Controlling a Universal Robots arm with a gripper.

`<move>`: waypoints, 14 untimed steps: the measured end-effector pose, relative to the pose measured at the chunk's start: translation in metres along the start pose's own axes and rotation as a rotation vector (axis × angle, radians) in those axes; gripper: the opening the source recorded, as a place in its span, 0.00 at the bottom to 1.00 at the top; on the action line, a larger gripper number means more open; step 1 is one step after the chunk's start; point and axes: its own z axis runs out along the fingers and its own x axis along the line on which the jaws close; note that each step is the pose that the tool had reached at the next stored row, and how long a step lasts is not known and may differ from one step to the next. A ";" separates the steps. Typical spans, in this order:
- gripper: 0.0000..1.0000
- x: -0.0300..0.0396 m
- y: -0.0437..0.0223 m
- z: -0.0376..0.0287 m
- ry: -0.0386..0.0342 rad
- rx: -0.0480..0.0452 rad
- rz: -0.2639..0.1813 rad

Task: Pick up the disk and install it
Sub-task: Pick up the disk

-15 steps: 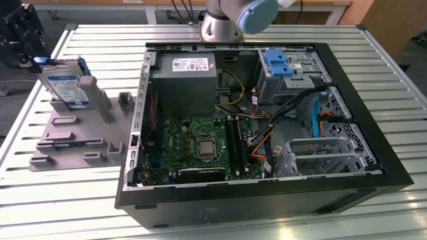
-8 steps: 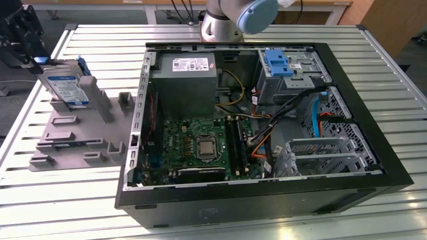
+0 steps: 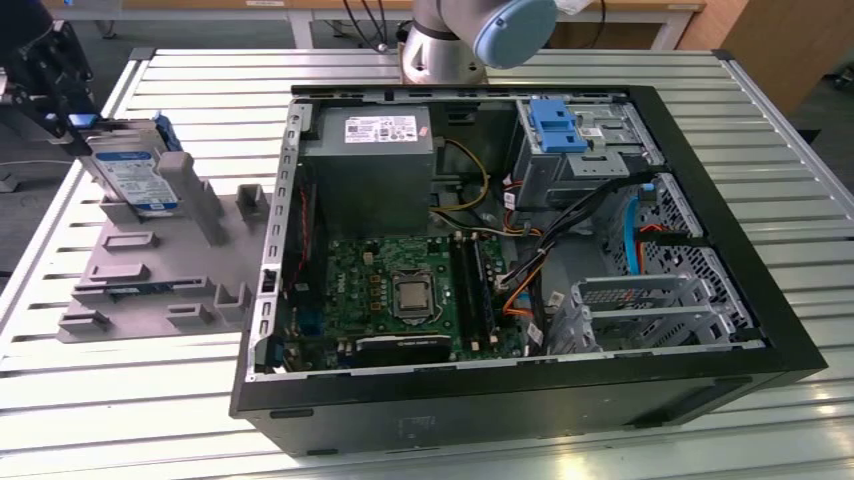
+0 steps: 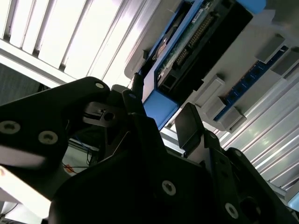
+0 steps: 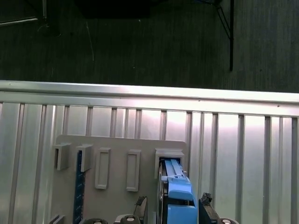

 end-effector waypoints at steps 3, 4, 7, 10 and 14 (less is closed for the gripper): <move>0.55 -0.0002 0.0012 0.0024 0.0001 -0.0002 0.002; 0.55 -0.0002 0.0013 0.0025 0.0001 -0.0001 0.005; 0.55 -0.0002 0.0013 0.0025 0.0001 -0.0001 0.006; 0.55 -0.0005 0.0016 0.0032 0.0000 0.0001 0.009; 0.55 -0.0007 0.0027 0.0055 0.0000 0.0001 0.013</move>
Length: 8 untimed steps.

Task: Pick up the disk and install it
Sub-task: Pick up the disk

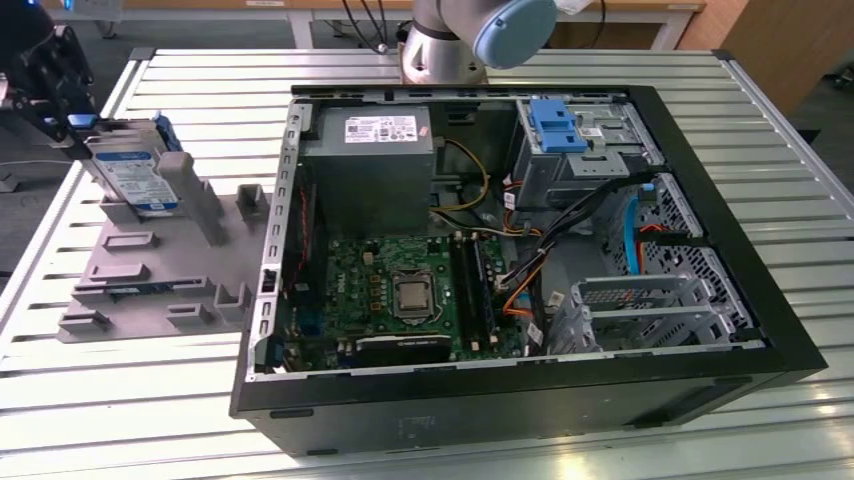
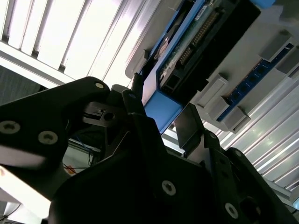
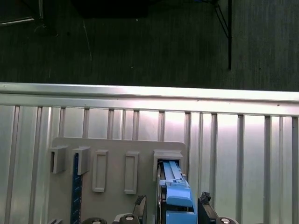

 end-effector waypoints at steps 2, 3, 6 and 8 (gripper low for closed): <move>0.55 0.0000 0.0002 0.0015 0.0000 0.0000 0.001; 0.55 0.0000 0.0003 0.0021 0.0000 -0.0001 0.002; 0.55 0.0000 0.0004 0.0043 0.0000 -0.0001 0.002; 0.53 0.0000 0.0004 0.0054 0.0000 -0.0002 0.002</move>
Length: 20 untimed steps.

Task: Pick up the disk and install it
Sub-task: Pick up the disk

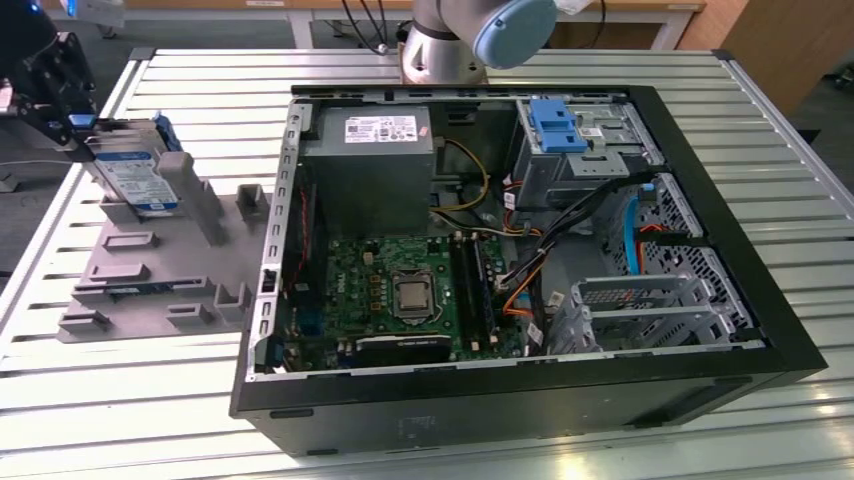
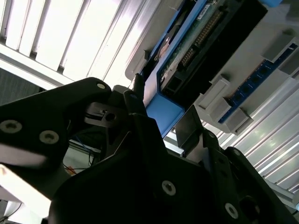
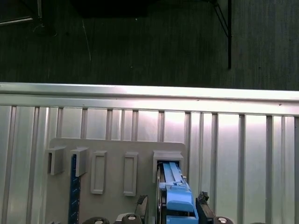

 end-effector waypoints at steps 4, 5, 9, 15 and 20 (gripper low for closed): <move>0.46 0.0000 0.0000 0.0012 0.0002 0.0000 0.000; 0.46 0.0000 0.0000 0.0015 0.0006 0.0000 0.000; 0.46 0.0000 0.0000 0.0025 0.0029 -0.0002 0.010; 0.46 0.0000 0.0000 0.0028 0.0029 -0.0001 0.018; 0.36 0.0000 0.0000 0.0029 0.0029 -0.0001 0.018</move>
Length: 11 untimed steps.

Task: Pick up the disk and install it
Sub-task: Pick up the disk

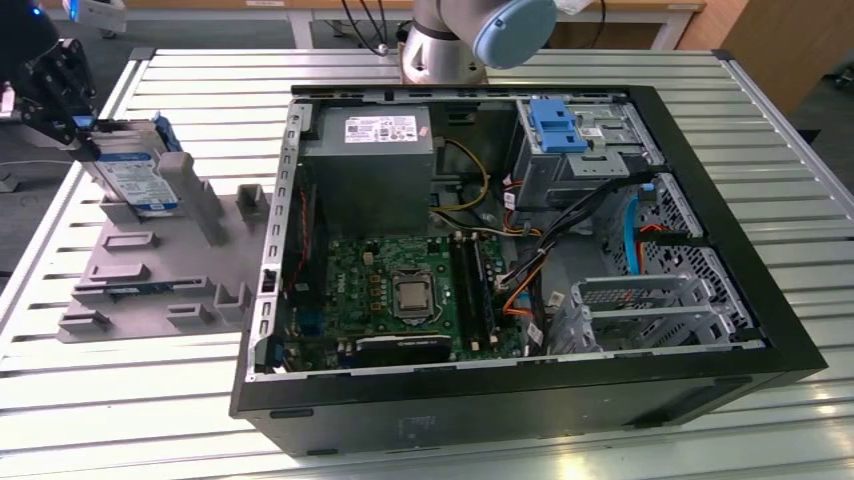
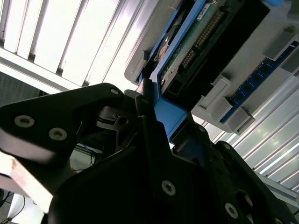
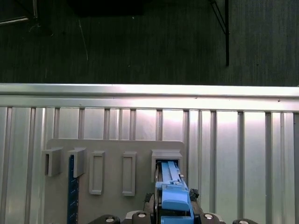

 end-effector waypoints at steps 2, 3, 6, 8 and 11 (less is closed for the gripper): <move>0.36 0.0000 0.0000 0.0000 0.0000 0.0000 0.000; 0.36 0.0000 0.0000 0.0000 0.0001 0.0000 0.000; 0.36 0.0000 0.0000 0.0001 0.0001 0.0000 0.000; 0.36 0.0000 0.0000 0.0001 0.0000 0.0000 0.000; 0.36 0.0000 0.0000 -0.0001 -0.0001 0.0004 0.000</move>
